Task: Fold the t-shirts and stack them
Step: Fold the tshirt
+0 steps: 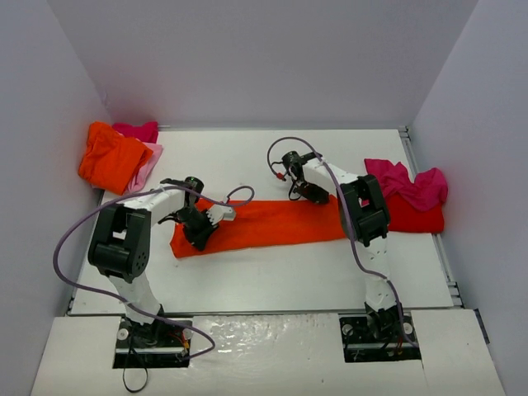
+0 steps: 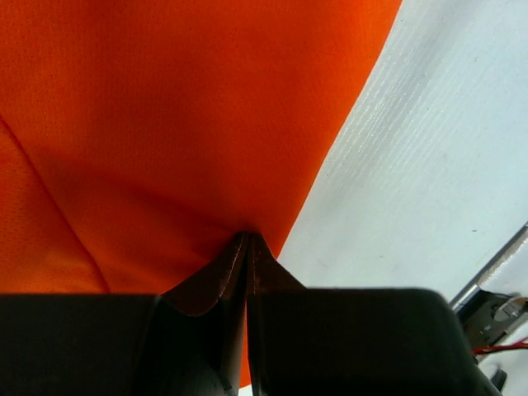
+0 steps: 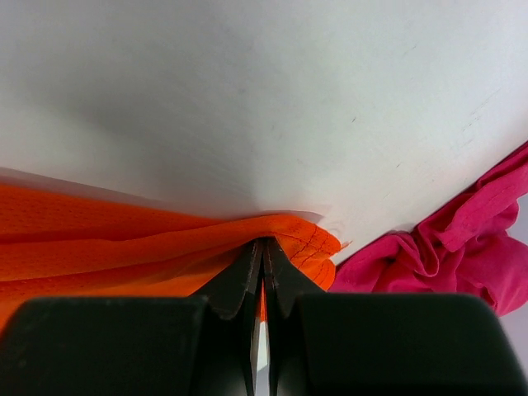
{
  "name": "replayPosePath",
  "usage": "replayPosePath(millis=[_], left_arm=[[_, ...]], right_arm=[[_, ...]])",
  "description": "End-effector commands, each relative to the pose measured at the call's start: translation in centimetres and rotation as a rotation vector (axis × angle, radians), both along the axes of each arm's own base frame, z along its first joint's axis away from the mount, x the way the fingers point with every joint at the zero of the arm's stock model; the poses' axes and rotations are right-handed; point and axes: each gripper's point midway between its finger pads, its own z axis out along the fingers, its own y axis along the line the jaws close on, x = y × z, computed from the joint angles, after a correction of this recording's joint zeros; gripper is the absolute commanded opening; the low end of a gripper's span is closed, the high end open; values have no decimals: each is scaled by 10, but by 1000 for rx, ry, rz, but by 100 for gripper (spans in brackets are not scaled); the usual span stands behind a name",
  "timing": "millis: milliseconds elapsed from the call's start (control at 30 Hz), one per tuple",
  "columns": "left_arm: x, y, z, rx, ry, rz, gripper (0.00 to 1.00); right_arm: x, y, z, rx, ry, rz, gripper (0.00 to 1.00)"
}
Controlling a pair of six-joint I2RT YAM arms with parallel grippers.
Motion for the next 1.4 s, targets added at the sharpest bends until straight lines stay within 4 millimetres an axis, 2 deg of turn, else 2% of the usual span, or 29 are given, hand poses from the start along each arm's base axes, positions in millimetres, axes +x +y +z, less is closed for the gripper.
replayPosePath(millis=[0, 67, 200, 233, 300, 367, 533, 600, 633, 733, 900, 1067, 1133, 1167, 1233, 1267, 1367], left_arm=[[24, 10, -13, 63, 1, 1, 0], [37, 17, -19, 79, -1, 41, 0], [65, 25, -24, 114, -35, 99, 0], [71, 26, -24, 120, -45, 108, 0], [82, 27, -22, 133, -64, 123, 0], [106, 25, -14, 126, -104, 162, 0], [146, 13, -4, 96, -140, 224, 0], [151, 10, -10, 92, -119, 240, 0], [160, 7, -10, 84, -118, 251, 0], [180, 1, -11, 80, -125, 268, 0], [214, 1, -20, 101, -139, 289, 0], [237, -1, -25, 94, -165, 306, 0], [242, 3, -28, 102, -173, 314, 0], [247, 5, -30, 113, -185, 321, 0], [253, 13, -30, 118, -192, 341, 0], [255, 13, -28, 113, -198, 343, 0], [264, 21, -29, 119, -221, 368, 0]], right_arm=[[-57, -23, -14, -63, 243, 37, 0], [-83, -34, -24, -85, 333, 50, 0], [-119, -44, -32, -87, 445, 78, 0], [-131, -44, -35, -89, 480, 89, 0], [-140, -42, -37, -71, 504, 96, 0], [-157, -36, -39, -75, 547, 131, 0], [-182, -7, -47, -63, 619, 219, 0], [-189, 4, -49, -58, 640, 247, 0], [-198, 21, -51, -70, 660, 310, 0], [-209, 51, -56, -67, 681, 401, 0], [-216, 88, -73, -75, 733, 469, 0], [-221, 117, -87, -91, 766, 520, 0], [-214, 130, -87, -84, 737, 523, 0], [-214, 130, -89, -91, 742, 495, 0], [-203, 144, -90, -75, 696, 437, 9], [-202, 144, -90, -78, 688, 429, 8], [-167, 129, -76, -106, 555, 304, 4]])
